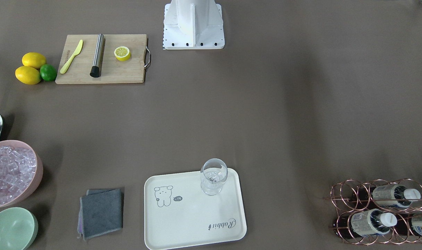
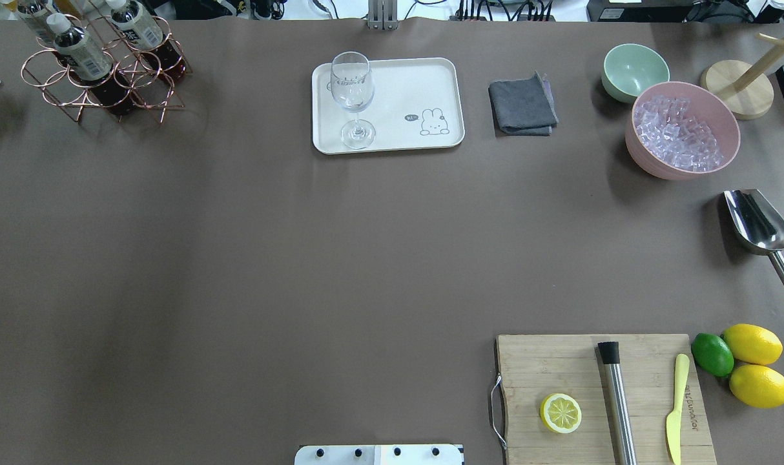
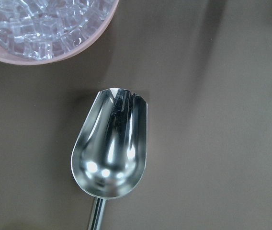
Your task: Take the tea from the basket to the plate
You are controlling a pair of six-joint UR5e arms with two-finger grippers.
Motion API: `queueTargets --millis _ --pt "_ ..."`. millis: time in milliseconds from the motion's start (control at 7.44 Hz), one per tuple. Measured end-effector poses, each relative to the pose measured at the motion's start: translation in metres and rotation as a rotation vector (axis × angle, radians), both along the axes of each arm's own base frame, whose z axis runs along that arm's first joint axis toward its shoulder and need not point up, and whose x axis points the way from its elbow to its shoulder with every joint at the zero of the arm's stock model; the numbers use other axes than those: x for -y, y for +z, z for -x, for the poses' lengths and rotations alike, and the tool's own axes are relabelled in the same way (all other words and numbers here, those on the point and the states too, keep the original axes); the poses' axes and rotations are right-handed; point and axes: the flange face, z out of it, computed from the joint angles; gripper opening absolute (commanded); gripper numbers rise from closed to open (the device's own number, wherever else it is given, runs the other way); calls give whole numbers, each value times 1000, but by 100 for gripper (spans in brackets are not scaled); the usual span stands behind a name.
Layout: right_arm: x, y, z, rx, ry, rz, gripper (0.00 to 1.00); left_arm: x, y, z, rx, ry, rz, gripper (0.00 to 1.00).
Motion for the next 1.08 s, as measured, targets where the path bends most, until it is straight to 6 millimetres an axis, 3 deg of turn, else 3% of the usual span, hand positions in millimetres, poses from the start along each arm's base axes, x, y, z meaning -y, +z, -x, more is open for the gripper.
queueTargets --millis 403,806,1075 --pt "1 -3 0 2 0 -5 100 6 -20 -4 -65 -63 49 97" --pt "2 -2 0 2 0 -4 100 42 -83 -13 -183 -284 259 96" --pt "2 -2 1 2 -1 -4 100 80 -137 -37 -197 -401 440 96"
